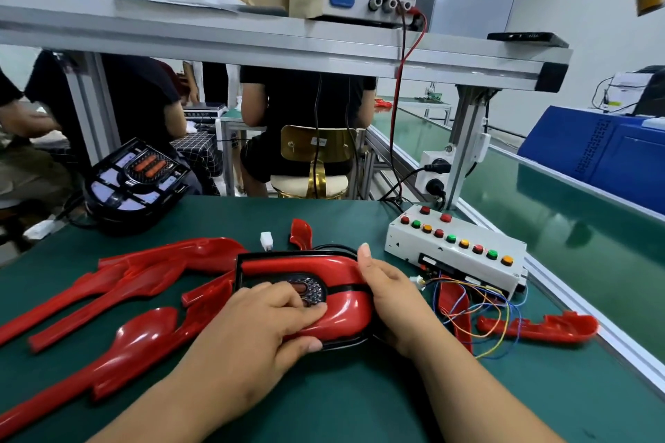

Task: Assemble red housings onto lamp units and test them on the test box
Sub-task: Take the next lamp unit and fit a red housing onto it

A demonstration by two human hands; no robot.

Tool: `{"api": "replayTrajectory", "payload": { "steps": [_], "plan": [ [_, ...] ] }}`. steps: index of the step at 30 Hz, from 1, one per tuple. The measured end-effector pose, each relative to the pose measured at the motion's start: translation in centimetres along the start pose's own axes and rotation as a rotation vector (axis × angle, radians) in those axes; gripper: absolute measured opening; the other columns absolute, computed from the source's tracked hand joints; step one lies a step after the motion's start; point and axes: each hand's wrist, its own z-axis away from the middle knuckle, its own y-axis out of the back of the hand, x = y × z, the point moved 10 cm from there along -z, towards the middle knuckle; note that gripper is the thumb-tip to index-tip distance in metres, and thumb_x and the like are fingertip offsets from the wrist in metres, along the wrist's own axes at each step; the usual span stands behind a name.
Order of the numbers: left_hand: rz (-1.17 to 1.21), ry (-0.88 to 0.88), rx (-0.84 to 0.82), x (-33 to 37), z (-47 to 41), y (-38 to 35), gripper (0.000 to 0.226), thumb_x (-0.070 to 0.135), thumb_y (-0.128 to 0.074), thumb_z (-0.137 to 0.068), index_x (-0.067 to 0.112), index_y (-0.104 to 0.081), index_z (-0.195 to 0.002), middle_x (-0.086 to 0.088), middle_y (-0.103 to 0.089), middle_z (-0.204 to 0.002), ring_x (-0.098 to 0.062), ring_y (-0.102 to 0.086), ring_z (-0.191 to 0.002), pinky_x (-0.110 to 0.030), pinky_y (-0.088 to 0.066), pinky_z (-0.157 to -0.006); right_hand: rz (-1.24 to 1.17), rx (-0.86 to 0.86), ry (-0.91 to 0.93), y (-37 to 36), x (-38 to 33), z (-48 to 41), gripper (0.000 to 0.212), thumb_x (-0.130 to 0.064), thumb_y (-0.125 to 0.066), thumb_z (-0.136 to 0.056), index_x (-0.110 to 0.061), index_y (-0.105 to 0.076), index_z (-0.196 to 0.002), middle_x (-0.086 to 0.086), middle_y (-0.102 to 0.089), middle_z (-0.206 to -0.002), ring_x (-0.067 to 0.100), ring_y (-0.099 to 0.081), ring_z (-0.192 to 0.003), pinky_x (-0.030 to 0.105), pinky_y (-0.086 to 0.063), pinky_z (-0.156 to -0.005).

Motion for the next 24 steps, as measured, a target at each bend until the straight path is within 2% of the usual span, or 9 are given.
{"api": "replayTrajectory", "payload": {
  "steps": [1, 5, 7, 9, 12, 14, 18, 21, 24],
  "plan": [
    [0.013, 0.024, -0.016, 0.1, 0.1, -0.3, 0.042, 0.047, -0.075, -0.079, 0.041, -0.068, -0.12, 0.028, -0.05, -0.088, 0.01, -0.044, -0.08, -0.012, -0.04, -0.08, 0.005, -0.014, -0.003, 0.0, 0.1, -0.1, 0.054, -0.07, -0.054, -0.08, -0.022, -0.077, -0.087, 0.01, -0.076, -0.09, 0.026, -0.073, -0.083, 0.042, -0.057, -0.086],
    [-0.118, -0.006, 0.024, 1.4, 0.2, -1.2, 0.047, 0.034, -0.09, -0.064, 0.029, -0.076, -0.108, 0.014, -0.059, -0.082, -0.011, -0.057, -0.069, -0.028, -0.05, -0.062, 0.018, -0.044, -0.033, -0.1, 0.5, -0.1, 0.044, -0.065, -0.049, -0.09, -0.03, -0.077, -0.089, 0.005, -0.076, -0.093, 0.022, -0.073, -0.088, 0.042, -0.056, -0.09],
    [-0.136, -0.012, 0.045, 1.1, 0.4, -1.0, 0.04, 0.033, -0.081, -0.071, 0.03, -0.075, -0.111, 0.015, -0.057, -0.084, -0.01, -0.056, -0.07, -0.026, -0.049, -0.064, 0.002, -0.089, -0.034, -0.4, 0.4, 0.1, 0.039, -0.061, -0.056, -0.088, -0.029, -0.075, -0.1, 0.005, -0.075, -0.101, 0.023, -0.072, -0.094, 0.042, -0.056, -0.091],
    [-0.103, 0.018, 0.016, 0.3, 0.5, -0.8, 0.038, 0.033, -0.07, -0.076, 0.032, -0.073, -0.114, 0.018, -0.054, -0.085, -0.005, -0.051, -0.073, -0.02, -0.042, -0.071, -0.035, -0.139, -0.031, -0.5, 0.4, 0.2, 0.053, -0.052, -0.069, -0.076, -0.029, -0.063, -0.123, 0.004, -0.069, -0.117, 0.021, -0.069, -0.103, 0.038, -0.055, -0.093],
    [-0.01, 0.123, -0.01, -1.6, 0.6, -0.8, 0.04, 0.037, -0.058, -0.095, 0.044, -0.054, -0.134, 0.025, -0.041, -0.097, 0.0, -0.037, -0.09, -0.016, -0.032, -0.084, -0.004, -0.26, -0.008, -1.0, 0.1, 0.5, 0.082, -0.028, -0.082, -0.069, -0.031, -0.042, -0.141, 0.0, -0.061, -0.128, 0.015, -0.065, -0.111, 0.03, -0.052, -0.097],
    [-0.001, 0.169, -0.014, -2.6, 0.9, -1.2, 0.043, 0.044, -0.05, -0.097, 0.05, -0.044, -0.139, 0.027, -0.034, -0.098, 0.002, -0.032, -0.096, -0.013, -0.027, -0.089, 0.039, -0.308, 0.001, -1.3, -0.1, 0.7, 0.094, -0.019, -0.087, -0.068, -0.03, -0.035, -0.146, -0.004, -0.06, -0.128, 0.011, -0.064, -0.113, 0.029, -0.05, -0.099],
    [0.021, 0.232, -0.063, -4.1, 0.8, -1.1, 0.044, 0.046, -0.051, -0.096, 0.06, -0.038, -0.135, 0.03, -0.031, -0.104, 0.004, -0.026, -0.1, -0.016, -0.02, -0.093, 0.04, -0.315, 0.009, -1.3, -0.1, 0.8, 0.093, -0.018, -0.081, -0.069, -0.028, -0.033, -0.147, 0.002, -0.058, -0.133, 0.016, -0.062, -0.118, 0.037, -0.047, -0.105],
    [0.137, 0.42, 0.011, -7.7, 1.4, 0.4, 0.058, 0.043, -0.052, -0.095, 0.053, -0.022, -0.145, 0.021, -0.03, -0.116, -0.004, -0.028, -0.111, -0.025, -0.026, -0.105, -0.007, -0.319, 0.003, -1.3, 0.1, 0.7, 0.092, -0.016, -0.082, -0.068, -0.025, -0.035, -0.147, 0.005, -0.06, -0.132, 0.02, -0.062, -0.118, 0.039, -0.047, -0.105],
    [0.19, 0.57, -0.114, -9.4, 2.4, -0.9, 0.07, 0.051, -0.04, -0.097, 0.035, -0.004, -0.155, 0.016, -0.015, -0.127, -0.011, -0.042, -0.112, -0.021, -0.033, -0.097, -0.036, -0.321, 0.012, -1.3, 0.2, 0.5, 0.087, -0.014, -0.081, -0.073, -0.025, -0.036, -0.147, 0.001, -0.064, -0.129, 0.02, -0.062, -0.118, 0.036, -0.048, -0.103]
  ]
}}
